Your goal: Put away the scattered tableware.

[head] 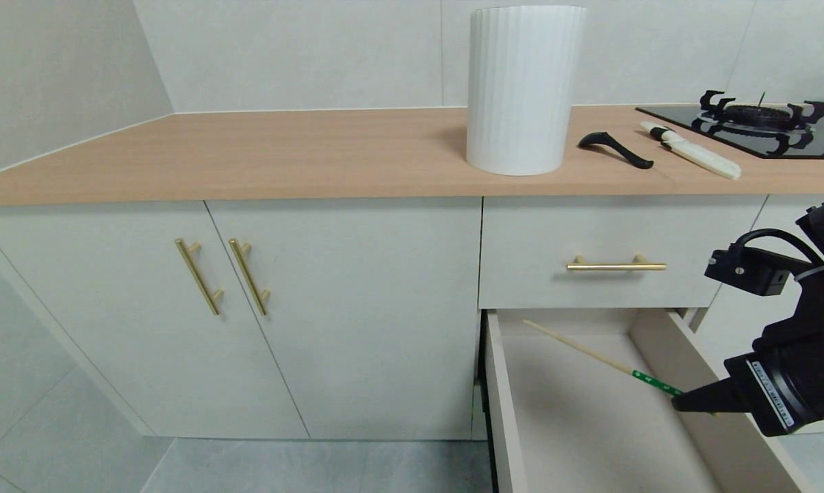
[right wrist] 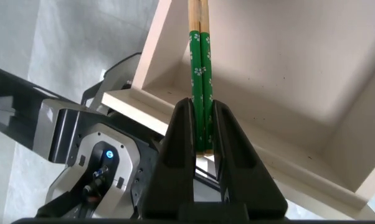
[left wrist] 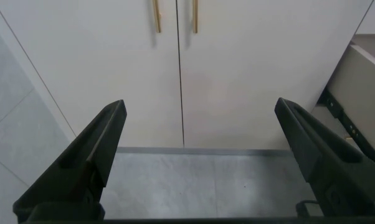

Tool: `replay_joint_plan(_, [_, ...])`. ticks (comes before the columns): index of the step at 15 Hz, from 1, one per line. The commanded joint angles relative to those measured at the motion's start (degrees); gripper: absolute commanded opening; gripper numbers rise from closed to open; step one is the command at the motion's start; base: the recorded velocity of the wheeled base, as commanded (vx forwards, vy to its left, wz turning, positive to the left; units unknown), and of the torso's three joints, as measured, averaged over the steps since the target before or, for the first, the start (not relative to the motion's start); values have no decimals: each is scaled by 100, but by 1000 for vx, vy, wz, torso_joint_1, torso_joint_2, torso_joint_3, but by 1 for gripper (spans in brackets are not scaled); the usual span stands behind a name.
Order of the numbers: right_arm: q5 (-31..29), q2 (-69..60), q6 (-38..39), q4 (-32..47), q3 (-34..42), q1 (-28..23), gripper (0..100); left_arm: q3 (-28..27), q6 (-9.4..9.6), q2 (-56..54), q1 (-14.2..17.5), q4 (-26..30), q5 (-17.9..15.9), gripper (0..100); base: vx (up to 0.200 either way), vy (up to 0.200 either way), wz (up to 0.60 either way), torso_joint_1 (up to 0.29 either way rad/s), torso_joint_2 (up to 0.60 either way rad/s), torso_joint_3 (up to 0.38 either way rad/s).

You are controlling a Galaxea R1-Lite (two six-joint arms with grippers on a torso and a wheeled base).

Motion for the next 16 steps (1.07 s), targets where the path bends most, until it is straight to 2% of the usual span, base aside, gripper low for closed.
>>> replay_joint_plan(1, [-12,133,1,2,-17,2,0,0,-2,9,2,-1,1,100,0,0,0,0,0,0])
replay_joint_plan(5, [-83,722,19,-244,-8,2,0,0,-2,9,2,-1,1,100,0,0,0,0,0,0])
replay_joint_plan(7, [-452,1355,80,-297,-69,2,0,0,6,9,2,-1,1,100,0,0,0,0,0,0])
replay_joint_plan(12, [-733,2322,502,-1017,-17,2,0,0,-2,9,2,-1,1,100,0,0,0,0,0,0])
replay_joint_plan(16, [-1322,3517,941,-1808,45,2,0,0,6,9,2,-1,1,100,0,0,0,0,0,0])
